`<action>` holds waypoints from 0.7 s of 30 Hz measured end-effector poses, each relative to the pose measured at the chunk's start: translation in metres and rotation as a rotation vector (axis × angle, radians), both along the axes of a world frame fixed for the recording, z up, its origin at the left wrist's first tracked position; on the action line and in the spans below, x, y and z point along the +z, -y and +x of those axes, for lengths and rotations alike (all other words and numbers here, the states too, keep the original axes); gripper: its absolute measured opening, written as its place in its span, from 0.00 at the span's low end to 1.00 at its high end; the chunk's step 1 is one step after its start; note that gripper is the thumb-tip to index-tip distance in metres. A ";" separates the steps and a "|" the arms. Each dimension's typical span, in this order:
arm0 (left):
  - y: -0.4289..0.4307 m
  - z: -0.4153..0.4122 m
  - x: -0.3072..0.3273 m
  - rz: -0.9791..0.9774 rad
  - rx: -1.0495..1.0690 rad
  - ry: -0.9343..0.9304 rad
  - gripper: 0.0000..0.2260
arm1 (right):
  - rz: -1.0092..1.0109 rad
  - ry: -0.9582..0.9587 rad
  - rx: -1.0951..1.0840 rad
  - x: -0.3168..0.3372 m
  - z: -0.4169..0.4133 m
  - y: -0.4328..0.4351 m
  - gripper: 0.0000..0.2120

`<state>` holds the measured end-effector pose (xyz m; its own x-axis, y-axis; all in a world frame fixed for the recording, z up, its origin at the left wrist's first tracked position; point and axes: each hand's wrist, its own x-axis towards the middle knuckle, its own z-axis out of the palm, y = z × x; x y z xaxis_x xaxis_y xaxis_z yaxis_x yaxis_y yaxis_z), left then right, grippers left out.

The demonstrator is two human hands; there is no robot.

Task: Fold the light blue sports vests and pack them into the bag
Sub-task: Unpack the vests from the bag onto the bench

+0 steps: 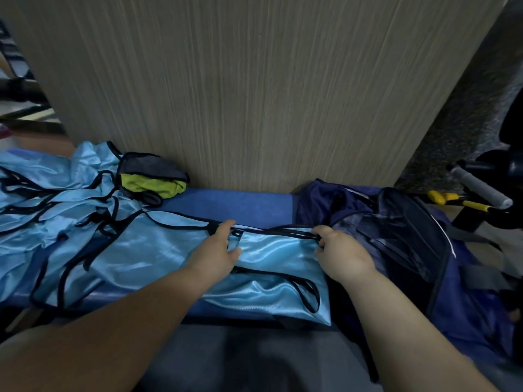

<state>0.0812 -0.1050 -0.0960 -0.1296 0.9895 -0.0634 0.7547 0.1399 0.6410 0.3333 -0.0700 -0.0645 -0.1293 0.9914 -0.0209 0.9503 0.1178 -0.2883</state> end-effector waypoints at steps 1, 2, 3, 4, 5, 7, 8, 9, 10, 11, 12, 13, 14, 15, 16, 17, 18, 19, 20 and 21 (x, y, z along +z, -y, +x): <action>0.000 0.000 0.000 0.018 -0.005 -0.010 0.28 | 0.032 0.009 0.001 -0.001 0.000 -0.001 0.23; -0.002 0.000 -0.002 0.039 -0.007 -0.040 0.27 | 0.063 0.023 0.002 -0.002 -0.001 -0.002 0.22; -0.004 0.001 -0.003 0.055 -0.009 -0.078 0.25 | 0.096 0.039 0.002 -0.003 -0.001 -0.003 0.22; -0.007 0.001 -0.004 0.057 -0.004 -0.102 0.23 | 0.126 0.055 0.001 -0.003 -0.002 -0.004 0.21; -0.010 0.002 -0.006 0.044 0.001 -0.115 0.22 | 0.158 0.068 0.002 -0.003 -0.003 -0.004 0.20; -0.014 0.003 -0.008 0.013 -0.005 -0.121 0.21 | 0.208 0.090 0.004 -0.005 -0.006 -0.006 0.18; -0.015 0.004 -0.009 0.002 -0.008 -0.119 0.20 | 0.221 0.093 0.002 -0.006 -0.008 -0.007 0.17; -0.017 0.004 -0.010 -0.002 -0.006 -0.114 0.18 | 0.226 0.090 -0.001 -0.007 -0.008 -0.009 0.16; -0.018 0.005 -0.010 0.006 0.002 -0.108 0.13 | 0.227 0.084 -0.003 -0.007 -0.009 -0.011 0.15; -0.019 0.006 -0.009 0.016 0.017 -0.106 0.08 | 0.227 0.073 -0.002 -0.006 -0.009 -0.013 0.15; -0.020 0.006 -0.009 0.031 0.035 -0.100 0.06 | 0.232 0.051 -0.002 -0.005 -0.009 -0.016 0.14; -0.022 0.007 -0.008 0.047 0.057 -0.084 0.07 | 0.239 0.023 -0.003 -0.003 -0.009 -0.019 0.14; -0.023 0.008 -0.007 0.064 0.081 -0.050 0.08 | 0.245 0.001 -0.007 -0.001 -0.009 -0.021 0.14; -0.025 0.009 -0.005 0.085 0.107 -0.005 0.08 | 0.258 -0.007 -0.010 0.001 -0.009 -0.022 0.14; -0.027 0.010 -0.004 0.097 0.133 0.042 0.07 | 0.274 -0.001 -0.014 0.003 -0.010 -0.023 0.15; -0.029 0.010 -0.002 0.092 0.148 0.076 0.07 | 0.288 0.013 -0.022 0.003 -0.010 -0.023 0.16; -0.031 0.011 -0.002 0.079 0.152 0.090 0.06 | 0.288 0.030 -0.038 0.004 -0.011 -0.022 0.16; -0.032 0.011 -0.001 0.063 0.153 0.087 0.06 | 0.281 0.048 -0.062 0.003 -0.012 -0.021 0.16; -0.032 0.011 -0.001 0.054 0.160 0.080 0.06 | 0.275 0.064 -0.095 0.003 -0.013 -0.020 0.15; -0.032 0.010 -0.001 0.062 0.171 0.075 0.06 | 0.278 0.077 -0.128 0.004 -0.014 -0.018 0.13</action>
<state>0.0914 -0.0727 -0.0972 -0.2930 0.9559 -0.0186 0.6729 0.2200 0.7063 0.3193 -0.0519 -0.0606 -0.0121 0.9686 0.2483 0.9803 0.0605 -0.1881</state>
